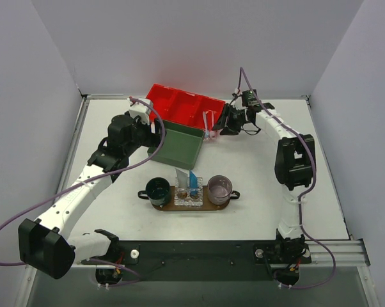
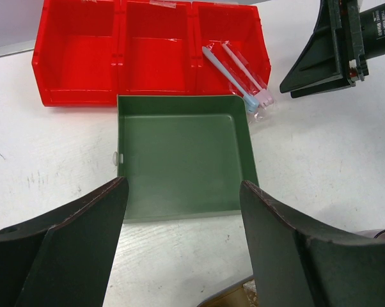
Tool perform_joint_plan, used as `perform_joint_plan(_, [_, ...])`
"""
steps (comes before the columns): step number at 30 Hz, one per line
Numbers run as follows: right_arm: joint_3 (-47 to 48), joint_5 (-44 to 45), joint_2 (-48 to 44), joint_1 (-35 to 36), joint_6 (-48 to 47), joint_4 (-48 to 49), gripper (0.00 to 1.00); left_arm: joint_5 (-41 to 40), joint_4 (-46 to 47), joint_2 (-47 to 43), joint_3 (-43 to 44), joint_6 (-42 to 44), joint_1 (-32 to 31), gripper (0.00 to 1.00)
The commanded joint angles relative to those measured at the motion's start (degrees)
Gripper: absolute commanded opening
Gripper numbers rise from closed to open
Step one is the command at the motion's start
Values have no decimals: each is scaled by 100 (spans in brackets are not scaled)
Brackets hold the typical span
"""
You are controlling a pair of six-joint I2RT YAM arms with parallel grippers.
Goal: Prepare toiletry sets of a toothbrush and toothpaste on the tray
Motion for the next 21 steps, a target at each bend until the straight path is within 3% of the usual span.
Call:
perform_joint_plan(1, [277,-150,201,80,239,3,43,-25,85,20,274,87,-16,81])
perform_joint_plan(8, [277,-115,53,124,232,38,41,-51,85,37,265,113,-16,81])
perform_joint_plan(14, [14,-247,-352,-341,38,-5,44,-52,85,55,257,122,-16,80])
perform_joint_plan(21, [39,-528,8,-430,-164,-85,43,-34,85,125,256,104,-16,80])
